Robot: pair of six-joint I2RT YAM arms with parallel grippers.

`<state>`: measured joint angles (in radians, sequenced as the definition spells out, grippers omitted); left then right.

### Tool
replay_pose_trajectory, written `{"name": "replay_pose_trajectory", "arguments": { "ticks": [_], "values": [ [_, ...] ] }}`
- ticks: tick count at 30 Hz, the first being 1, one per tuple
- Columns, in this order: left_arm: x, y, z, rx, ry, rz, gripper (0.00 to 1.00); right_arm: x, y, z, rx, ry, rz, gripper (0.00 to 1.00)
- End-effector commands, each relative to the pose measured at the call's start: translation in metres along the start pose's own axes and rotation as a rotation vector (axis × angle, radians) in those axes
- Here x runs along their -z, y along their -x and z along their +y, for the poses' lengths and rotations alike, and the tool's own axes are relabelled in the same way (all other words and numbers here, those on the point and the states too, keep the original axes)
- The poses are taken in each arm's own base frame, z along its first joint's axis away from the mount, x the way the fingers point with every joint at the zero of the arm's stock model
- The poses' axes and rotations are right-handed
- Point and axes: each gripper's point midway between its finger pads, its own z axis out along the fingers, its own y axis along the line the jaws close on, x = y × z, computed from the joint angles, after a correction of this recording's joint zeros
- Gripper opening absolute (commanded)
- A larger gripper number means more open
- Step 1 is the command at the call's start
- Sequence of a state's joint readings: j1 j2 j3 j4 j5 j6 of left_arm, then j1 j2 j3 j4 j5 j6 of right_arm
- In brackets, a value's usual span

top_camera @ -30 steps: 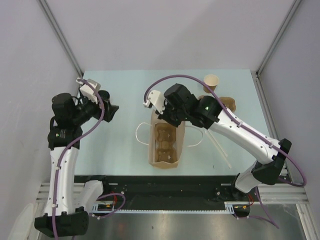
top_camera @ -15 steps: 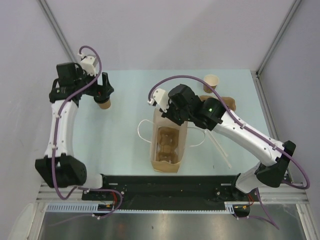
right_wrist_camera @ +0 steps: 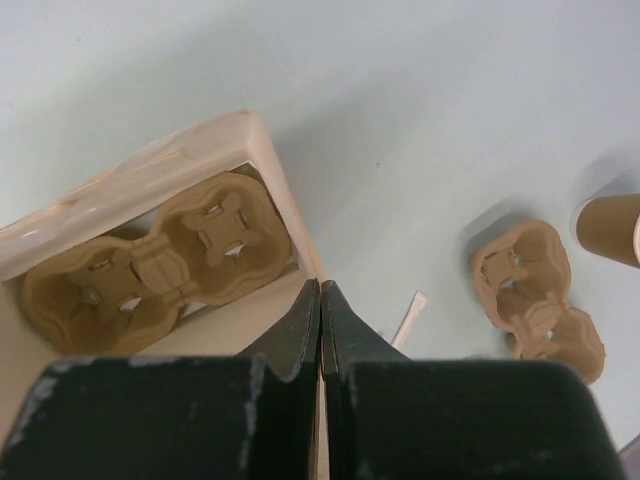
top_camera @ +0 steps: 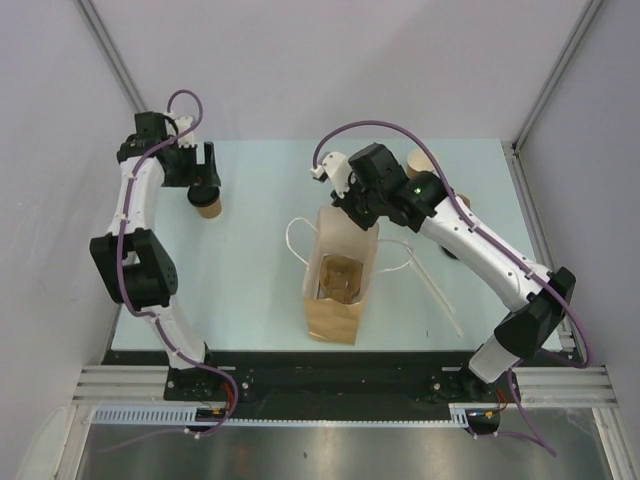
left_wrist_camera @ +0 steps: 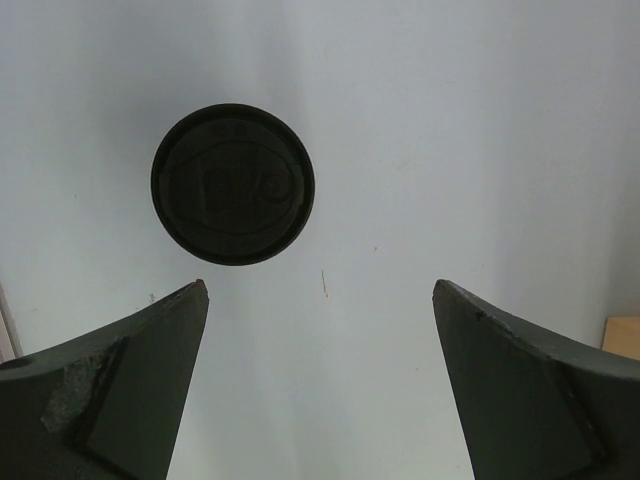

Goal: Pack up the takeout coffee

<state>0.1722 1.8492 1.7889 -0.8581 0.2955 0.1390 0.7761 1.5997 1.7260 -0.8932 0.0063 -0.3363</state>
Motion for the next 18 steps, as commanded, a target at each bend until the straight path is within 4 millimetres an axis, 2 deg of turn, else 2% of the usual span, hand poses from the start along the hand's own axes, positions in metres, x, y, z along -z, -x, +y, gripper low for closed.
{"name": "replay_pose_trajectory", "arguments": {
  "ticks": [1,3,4,5,8,18],
  "values": [
    [0.014,0.022,0.009,0.018,0.007,-0.060,1.00,0.006,0.024,0.000,-0.025,0.024,-0.072,0.00],
    [0.011,0.023,0.013,-0.001,0.014,-0.054,1.00,0.004,0.026,0.000,-0.027,0.030,-0.072,0.00],
    [0.003,0.016,0.016,0.007,0.019,-0.020,0.99,0.004,0.025,0.000,-0.027,0.032,-0.070,0.00],
    [0.004,0.020,0.018,-0.006,0.026,-0.022,0.99,0.003,0.025,0.000,-0.028,0.032,-0.070,0.00],
    [-0.009,0.010,0.029,-0.002,0.054,0.039,1.00,0.001,0.025,0.001,-0.033,0.042,-0.066,0.00],
    [-0.035,0.000,0.038,-0.011,0.044,0.093,1.00,-0.004,0.028,-0.002,-0.049,0.055,-0.062,0.00]
  ]
}}
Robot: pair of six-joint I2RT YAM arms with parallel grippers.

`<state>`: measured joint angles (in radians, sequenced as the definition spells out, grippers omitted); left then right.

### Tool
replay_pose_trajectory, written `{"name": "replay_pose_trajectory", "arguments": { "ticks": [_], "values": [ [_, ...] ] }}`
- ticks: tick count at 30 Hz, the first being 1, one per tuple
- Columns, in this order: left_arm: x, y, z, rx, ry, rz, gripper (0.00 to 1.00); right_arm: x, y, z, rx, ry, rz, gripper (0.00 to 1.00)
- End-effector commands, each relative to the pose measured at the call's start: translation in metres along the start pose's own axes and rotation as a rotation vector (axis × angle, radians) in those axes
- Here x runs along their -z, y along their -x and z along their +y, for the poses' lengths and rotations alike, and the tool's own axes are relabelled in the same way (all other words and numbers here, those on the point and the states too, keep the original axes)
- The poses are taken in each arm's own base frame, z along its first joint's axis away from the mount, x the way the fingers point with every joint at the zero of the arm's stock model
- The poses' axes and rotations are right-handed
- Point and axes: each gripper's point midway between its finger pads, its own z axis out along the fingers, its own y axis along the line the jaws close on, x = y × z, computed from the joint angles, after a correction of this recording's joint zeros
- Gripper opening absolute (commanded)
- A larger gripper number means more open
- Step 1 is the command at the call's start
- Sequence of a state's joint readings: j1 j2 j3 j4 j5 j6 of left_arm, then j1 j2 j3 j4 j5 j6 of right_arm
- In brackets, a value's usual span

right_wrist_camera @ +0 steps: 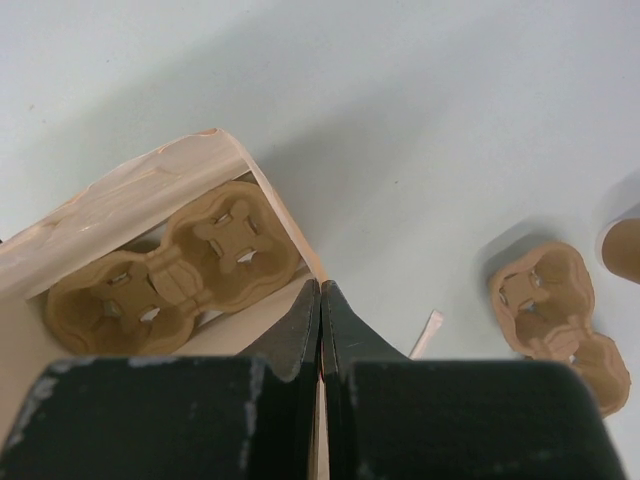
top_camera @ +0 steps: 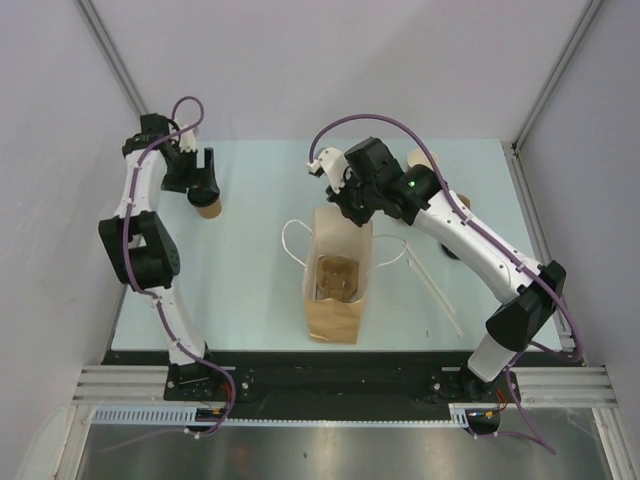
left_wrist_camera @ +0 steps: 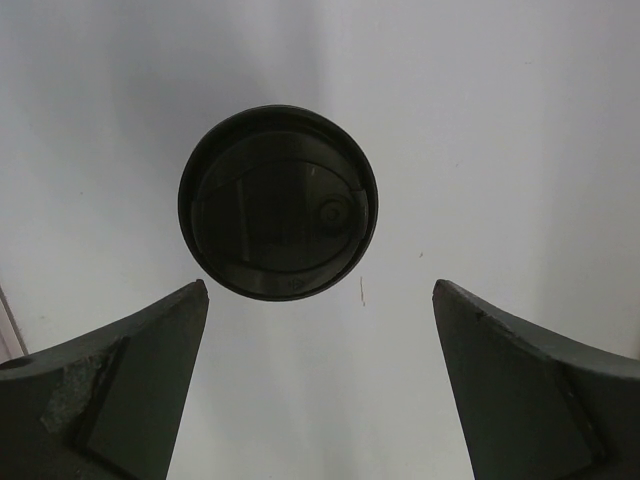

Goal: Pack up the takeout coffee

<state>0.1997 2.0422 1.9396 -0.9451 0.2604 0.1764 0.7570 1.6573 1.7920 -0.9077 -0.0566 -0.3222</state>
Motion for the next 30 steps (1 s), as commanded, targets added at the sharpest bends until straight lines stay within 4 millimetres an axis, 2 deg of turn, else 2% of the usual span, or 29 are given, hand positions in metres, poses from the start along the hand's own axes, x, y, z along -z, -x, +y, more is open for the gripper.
{"name": "replay_pose_trajectory", "arguments": {
  "ticks": [1,11,22,30],
  "values": [
    [0.005,0.013,0.008,-0.034,0.015,-0.029,0.99,0.005,0.018,-0.003,-0.023,0.006,-0.053,0.00],
    [-0.013,0.017,0.022,-0.023,0.045,-0.019,1.00,0.001,0.019,-0.004,-0.036,0.014,-0.049,0.00],
    [-0.023,0.023,0.025,-0.017,0.046,-0.022,0.99,-0.002,0.019,-0.009,-0.054,0.017,-0.044,0.00],
    [-0.033,0.019,0.030,-0.007,0.047,-0.006,0.99,-0.003,0.021,-0.011,-0.065,0.018,-0.046,0.00]
  ]
}}
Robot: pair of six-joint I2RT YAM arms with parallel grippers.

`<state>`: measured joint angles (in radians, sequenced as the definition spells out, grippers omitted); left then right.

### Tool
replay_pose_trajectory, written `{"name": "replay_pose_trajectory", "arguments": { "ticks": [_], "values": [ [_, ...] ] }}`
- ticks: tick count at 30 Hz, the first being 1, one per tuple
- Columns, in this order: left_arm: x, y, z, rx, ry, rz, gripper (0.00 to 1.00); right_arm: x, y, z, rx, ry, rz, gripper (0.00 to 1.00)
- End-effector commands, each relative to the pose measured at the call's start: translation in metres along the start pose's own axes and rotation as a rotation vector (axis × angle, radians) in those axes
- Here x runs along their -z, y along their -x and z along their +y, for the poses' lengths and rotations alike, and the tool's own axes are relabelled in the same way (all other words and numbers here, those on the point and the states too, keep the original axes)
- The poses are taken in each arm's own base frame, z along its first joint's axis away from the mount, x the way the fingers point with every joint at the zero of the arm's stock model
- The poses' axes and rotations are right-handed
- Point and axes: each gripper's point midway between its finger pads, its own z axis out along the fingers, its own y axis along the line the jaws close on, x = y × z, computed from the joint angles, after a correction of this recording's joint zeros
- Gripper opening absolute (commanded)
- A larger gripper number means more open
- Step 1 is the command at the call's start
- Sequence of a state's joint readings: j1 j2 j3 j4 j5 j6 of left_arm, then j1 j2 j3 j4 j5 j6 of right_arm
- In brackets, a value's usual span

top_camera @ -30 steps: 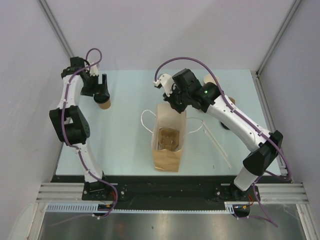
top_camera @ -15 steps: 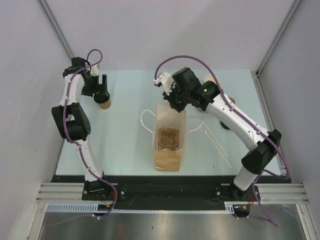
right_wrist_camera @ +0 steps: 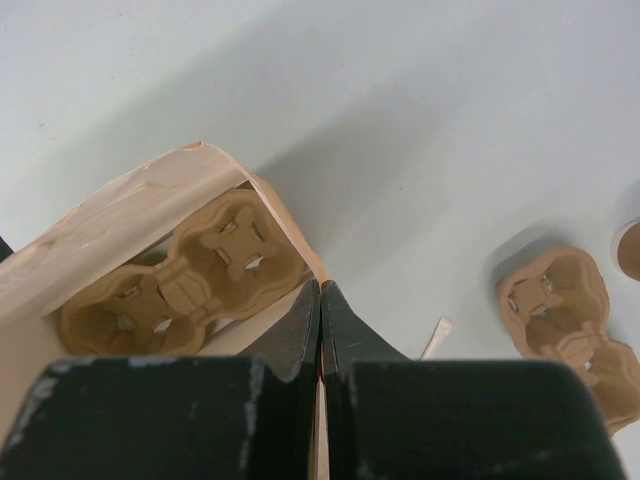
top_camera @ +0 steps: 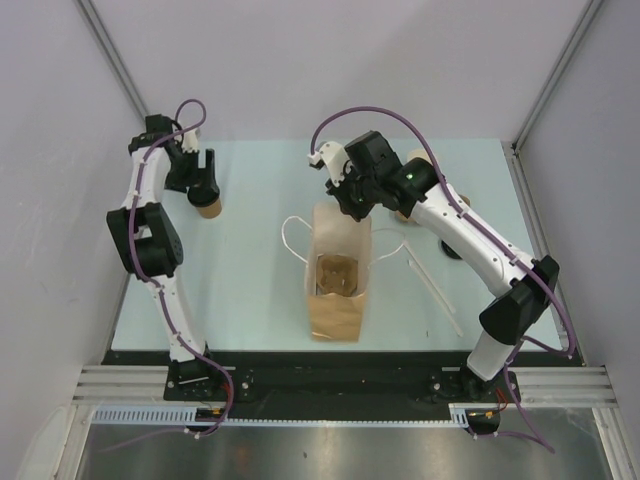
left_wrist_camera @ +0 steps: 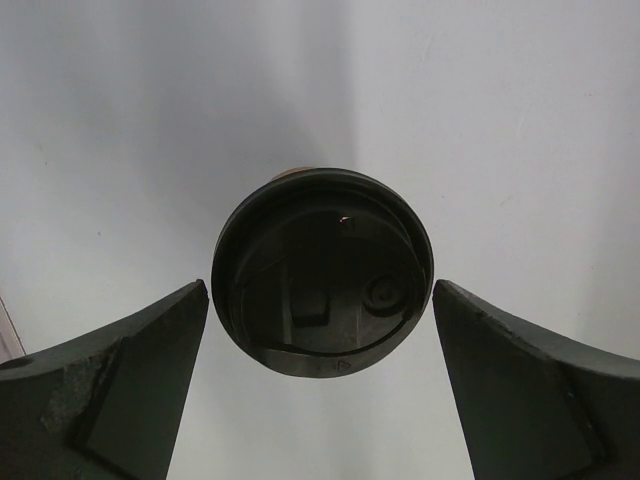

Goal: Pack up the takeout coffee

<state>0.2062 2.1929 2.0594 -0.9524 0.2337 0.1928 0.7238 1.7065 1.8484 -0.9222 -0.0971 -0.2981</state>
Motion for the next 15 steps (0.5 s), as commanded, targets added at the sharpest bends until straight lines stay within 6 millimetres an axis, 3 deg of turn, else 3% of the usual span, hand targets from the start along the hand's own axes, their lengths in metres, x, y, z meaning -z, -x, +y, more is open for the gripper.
{"name": "replay_pose_trajectory", "arguments": {
  "ticks": [1,15],
  "values": [
    [0.005,0.015,0.010,-0.002,0.027,-0.043,0.99,0.004,0.016,-0.002,-0.017,0.002,-0.046,0.00],
    [-0.007,0.007,0.017,0.029,0.013,-0.021,0.98,0.004,0.015,-0.002,-0.019,0.003,-0.042,0.00]
  ]
}}
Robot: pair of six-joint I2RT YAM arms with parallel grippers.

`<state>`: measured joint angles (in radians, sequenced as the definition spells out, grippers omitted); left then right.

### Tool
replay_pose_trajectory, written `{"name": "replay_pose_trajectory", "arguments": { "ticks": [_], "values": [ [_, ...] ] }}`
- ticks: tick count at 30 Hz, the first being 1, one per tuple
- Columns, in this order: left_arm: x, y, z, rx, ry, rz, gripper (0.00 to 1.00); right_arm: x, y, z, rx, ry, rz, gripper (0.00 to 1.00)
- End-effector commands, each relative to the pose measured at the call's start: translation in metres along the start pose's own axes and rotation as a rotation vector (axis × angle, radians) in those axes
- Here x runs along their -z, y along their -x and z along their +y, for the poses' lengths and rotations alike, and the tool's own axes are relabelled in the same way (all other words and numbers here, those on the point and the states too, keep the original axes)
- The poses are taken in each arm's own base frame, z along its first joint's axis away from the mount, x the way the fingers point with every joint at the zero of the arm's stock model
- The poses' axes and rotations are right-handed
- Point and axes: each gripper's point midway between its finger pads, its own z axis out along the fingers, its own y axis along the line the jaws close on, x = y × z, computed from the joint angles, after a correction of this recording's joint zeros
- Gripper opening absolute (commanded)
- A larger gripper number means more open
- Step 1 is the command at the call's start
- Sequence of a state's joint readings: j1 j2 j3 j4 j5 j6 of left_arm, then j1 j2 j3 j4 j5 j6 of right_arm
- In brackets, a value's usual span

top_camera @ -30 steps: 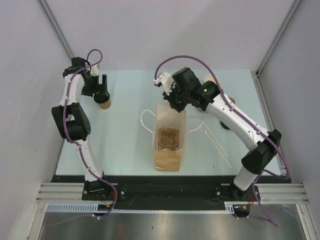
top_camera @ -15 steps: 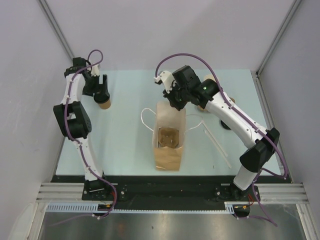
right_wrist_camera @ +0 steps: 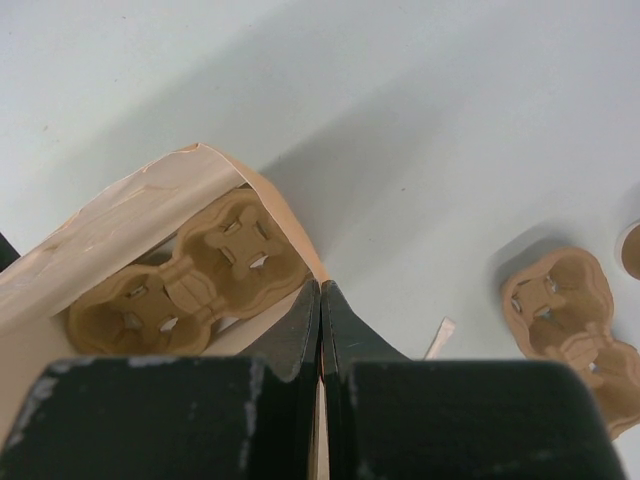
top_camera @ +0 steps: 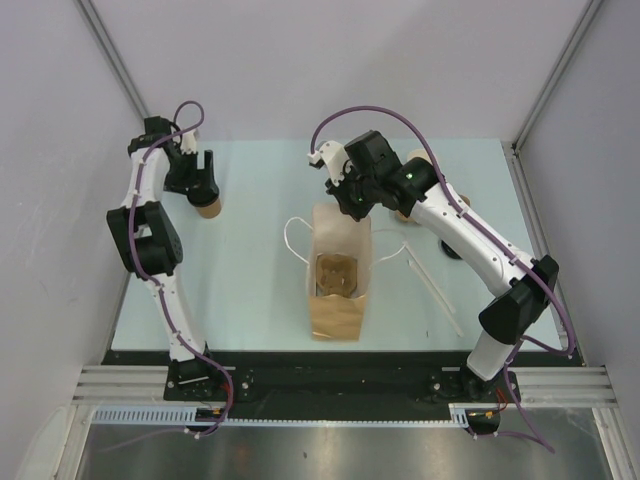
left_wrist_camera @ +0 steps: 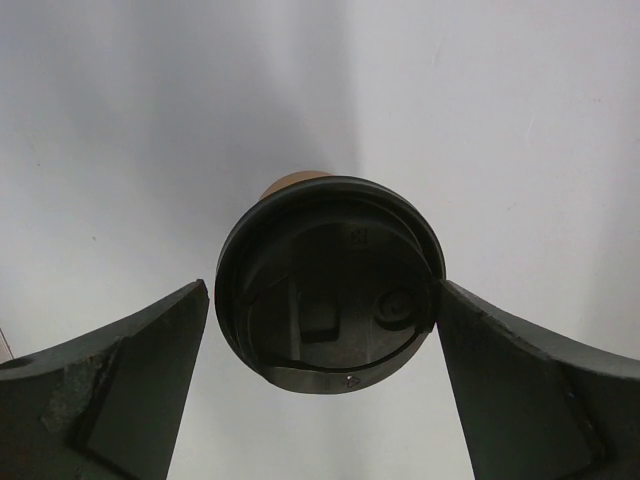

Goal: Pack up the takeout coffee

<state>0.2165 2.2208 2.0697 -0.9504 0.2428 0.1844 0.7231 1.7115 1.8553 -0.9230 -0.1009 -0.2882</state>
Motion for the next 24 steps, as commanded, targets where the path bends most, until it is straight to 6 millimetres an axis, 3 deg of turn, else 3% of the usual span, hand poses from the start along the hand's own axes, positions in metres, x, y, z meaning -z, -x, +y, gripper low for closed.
{"name": "replay_pose_trajectory", "arguments": {
  "ticks": [1,6,18,20,24],
  "values": [
    [0.002,0.010,0.011,0.006,0.014,-0.031,0.98,0.005,0.014,-0.002,-0.009,0.000,-0.041,0.00],
    [0.002,0.007,0.011,0.024,0.002,-0.029,0.91,0.006,0.015,-0.002,-0.010,0.000,-0.044,0.00],
    [-0.003,-0.012,0.007,0.047,-0.040,0.016,0.88,0.008,0.016,-0.003,-0.009,-0.004,-0.046,0.00],
    [0.001,-0.011,0.004,0.046,-0.051,0.010,0.82,0.008,0.017,-0.002,-0.010,-0.003,-0.048,0.00],
    [0.019,-0.006,-0.004,0.019,-0.076,-0.019,0.52,0.010,0.018,-0.004,-0.010,-0.012,-0.054,0.00]
  ]
}}
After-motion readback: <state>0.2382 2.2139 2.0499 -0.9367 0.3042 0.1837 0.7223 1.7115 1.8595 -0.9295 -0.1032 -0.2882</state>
